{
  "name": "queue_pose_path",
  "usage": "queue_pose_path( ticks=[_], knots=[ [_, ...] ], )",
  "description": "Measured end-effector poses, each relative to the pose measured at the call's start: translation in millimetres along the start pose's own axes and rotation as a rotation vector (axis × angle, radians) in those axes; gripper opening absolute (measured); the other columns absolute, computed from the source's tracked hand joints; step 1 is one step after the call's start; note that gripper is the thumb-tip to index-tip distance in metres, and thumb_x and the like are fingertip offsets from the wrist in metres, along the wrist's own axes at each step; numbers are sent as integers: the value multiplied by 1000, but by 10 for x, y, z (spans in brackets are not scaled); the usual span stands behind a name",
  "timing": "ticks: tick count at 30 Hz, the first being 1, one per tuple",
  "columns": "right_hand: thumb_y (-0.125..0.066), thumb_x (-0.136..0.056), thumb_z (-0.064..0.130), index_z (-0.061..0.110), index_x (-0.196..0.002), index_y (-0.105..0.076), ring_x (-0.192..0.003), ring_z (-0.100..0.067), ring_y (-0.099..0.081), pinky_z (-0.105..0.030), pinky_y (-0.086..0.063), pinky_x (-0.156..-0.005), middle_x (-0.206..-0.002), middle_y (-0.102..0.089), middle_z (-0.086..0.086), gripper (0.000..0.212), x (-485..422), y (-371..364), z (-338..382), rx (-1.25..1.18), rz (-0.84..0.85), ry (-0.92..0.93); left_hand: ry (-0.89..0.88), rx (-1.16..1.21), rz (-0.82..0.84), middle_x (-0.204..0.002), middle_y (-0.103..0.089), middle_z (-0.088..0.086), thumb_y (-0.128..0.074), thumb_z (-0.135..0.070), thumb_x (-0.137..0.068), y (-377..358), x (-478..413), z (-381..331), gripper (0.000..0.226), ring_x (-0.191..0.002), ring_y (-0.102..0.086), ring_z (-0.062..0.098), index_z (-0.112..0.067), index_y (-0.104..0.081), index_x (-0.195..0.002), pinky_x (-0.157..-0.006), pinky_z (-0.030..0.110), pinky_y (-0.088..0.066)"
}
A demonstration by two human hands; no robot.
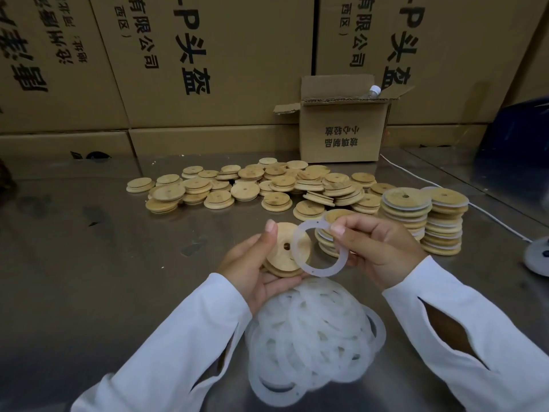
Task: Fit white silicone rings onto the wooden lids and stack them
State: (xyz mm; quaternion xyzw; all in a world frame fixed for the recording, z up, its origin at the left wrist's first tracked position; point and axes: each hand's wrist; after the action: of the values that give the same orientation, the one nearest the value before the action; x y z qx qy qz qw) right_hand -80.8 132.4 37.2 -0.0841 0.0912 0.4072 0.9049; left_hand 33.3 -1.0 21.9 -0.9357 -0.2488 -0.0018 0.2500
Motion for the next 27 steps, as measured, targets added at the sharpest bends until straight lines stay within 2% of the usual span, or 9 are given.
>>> queue_pose_path(
  ticks=[2, 4, 7, 9, 14, 18, 21, 27],
  knots=[
    [-68, -65, 18, 19, -63, -66, -48, -6, -53, -18, -46, -51, -49, -59, 5, 2, 6, -39, -12, 29, -18, 2, -16, -39, 47, -87, -73, 13, -65, -43, -56, -12, 14, 13, 51, -83, -70, 29, -11, -64, -95, -61, 33, -58],
    [-65, -76, 4, 16, -65, -65, -45, 0, -53, -12, -45, -49, -47, -60, 8, 16, 19, -84, -25, 107, -67, 50, -52, -115, 79, -90, -73, 12, -69, -34, -57, -25, 27, 44, 47, -84, -70, 27, -11, -64, -98, -62, 32, -58],
    [-64, -78, 3, 16, -67, -65, -47, 3, -54, -9, -43, -49, -50, -62, 9, 17, 54, -132, -3, 169, -149, 125, -124, -203, 49, -81, -73, 5, -67, -8, -74, -30, 26, 103, 23, -77, -71, 21, -15, -63, -95, -60, 28, -58],
    [-66, -76, 6, 17, -69, -67, -50, 2, -57, -9, -44, -50, -54, -65, 7, 13, 68, -140, 24, 163, -173, 134, -132, -224, 37, -79, -73, 3, -61, 0, -83, -35, 24, 110, 19, -75, -71, 19, -16, -62, -94, -58, 26, -57],
    [-69, -74, 8, 23, -71, -69, -57, -1, -63, -10, -50, -56, -66, -70, -1, 15, 86, -152, 35, 244, -130, 62, -103, -224, 45, -82, -71, 8, -51, 3, -88, -31, 3, 89, 21, -75, -70, 21, -15, -62, -92, -64, 33, -59],
    [-70, -75, 6, 23, -66, -67, -54, 1, -60, -8, -48, -55, -55, -66, 7, 19, 81, -180, -32, 332, -165, 70, -70, -229, 86, -92, -67, 13, -46, 0, -91, -52, 18, 76, 21, -83, -67, 25, -14, -62, -95, -71, 36, -58],
    [-70, -75, 8, 27, -64, -65, -52, 0, -54, -10, -46, -54, -55, -62, 7, 23, 79, -194, -35, 375, -205, 130, -78, -247, 91, -89, -67, 12, -46, -2, -92, -82, 44, 72, 20, -79, -67, 23, -14, -62, -93, -66, 32, -59],
    [-68, -75, 11, 30, -64, -64, -60, -9, -54, -24, -47, -60, -68, -65, -8, 22, 104, -226, -1, 436, -238, 202, -103, -282, 91, -93, -66, 14, -45, -7, -94, -126, 56, 83, 20, -83, -67, 29, -17, -62, -94, -62, 26, -58]
  ],
)
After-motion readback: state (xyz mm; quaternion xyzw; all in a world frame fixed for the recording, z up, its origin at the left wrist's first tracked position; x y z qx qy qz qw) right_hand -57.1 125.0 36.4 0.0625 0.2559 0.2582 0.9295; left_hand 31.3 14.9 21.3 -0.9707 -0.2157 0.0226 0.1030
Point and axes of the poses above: each hand's wrist, its own x-axis away from the middle knuckle, its own y-axis out of the back of the hand, z = x × y
